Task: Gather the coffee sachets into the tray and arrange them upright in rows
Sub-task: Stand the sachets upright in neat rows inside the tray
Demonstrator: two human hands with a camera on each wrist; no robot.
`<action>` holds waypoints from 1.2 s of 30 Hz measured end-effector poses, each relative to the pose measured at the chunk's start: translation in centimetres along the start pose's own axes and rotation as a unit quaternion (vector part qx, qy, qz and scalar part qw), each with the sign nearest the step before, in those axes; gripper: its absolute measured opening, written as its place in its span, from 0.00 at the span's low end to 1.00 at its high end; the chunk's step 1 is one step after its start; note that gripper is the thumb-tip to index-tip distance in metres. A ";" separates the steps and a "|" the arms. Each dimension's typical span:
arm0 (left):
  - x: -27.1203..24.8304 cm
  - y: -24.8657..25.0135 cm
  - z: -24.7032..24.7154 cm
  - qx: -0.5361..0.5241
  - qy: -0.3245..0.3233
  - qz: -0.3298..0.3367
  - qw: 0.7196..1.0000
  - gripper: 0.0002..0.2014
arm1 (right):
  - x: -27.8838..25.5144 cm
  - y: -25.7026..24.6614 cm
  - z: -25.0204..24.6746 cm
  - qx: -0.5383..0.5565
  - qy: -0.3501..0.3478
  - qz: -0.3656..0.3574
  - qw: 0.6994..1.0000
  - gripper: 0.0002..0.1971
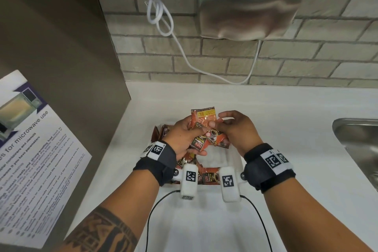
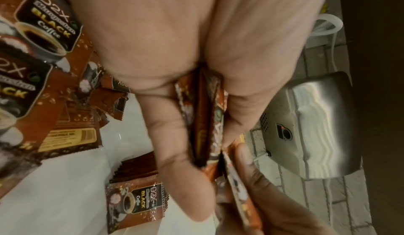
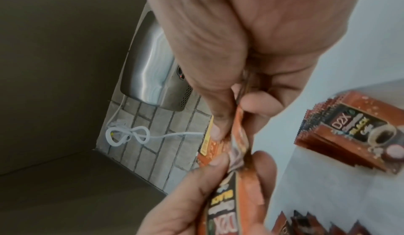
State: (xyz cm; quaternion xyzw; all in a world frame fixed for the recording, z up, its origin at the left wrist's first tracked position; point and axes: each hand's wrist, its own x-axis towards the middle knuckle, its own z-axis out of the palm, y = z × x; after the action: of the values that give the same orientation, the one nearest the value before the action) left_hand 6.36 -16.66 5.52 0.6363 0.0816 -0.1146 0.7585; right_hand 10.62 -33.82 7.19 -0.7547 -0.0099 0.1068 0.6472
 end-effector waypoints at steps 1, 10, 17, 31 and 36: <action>-0.1 0.0 0.0 0.001 -0.004 -0.001 1.000 0.14 | 0.0 0.1 0.0 0.011 0.012 -0.007 1.000 0.22; -0.6 0.4 0.8 -0.026 -0.025 -0.016 0.999 0.15 | -0.4 0.1 1.3 0.136 0.013 -0.005 0.991 0.14; -0.2 0.2 0.6 -0.055 0.034 0.006 0.998 0.11 | -0.7 0.4 1.6 0.190 -0.042 0.027 0.981 0.21; 0.4 0.0 0.1 -0.095 0.074 0.006 0.993 0.09 | -0.5 -0.6 -0.4 0.196 -0.014 0.028 0.980 0.15; 1.2 -0.3 0.8 -0.116 0.110 0.040 0.986 0.05 | -1.3 0.2 1.2 0.041 -0.102 0.053 0.993 0.16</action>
State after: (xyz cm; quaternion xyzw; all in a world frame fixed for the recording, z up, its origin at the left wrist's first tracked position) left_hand 7.39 -17.61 5.11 0.5557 0.1516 -0.0037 0.8175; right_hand 9.11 -32.90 7.01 -0.7123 -0.0310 0.2178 0.6665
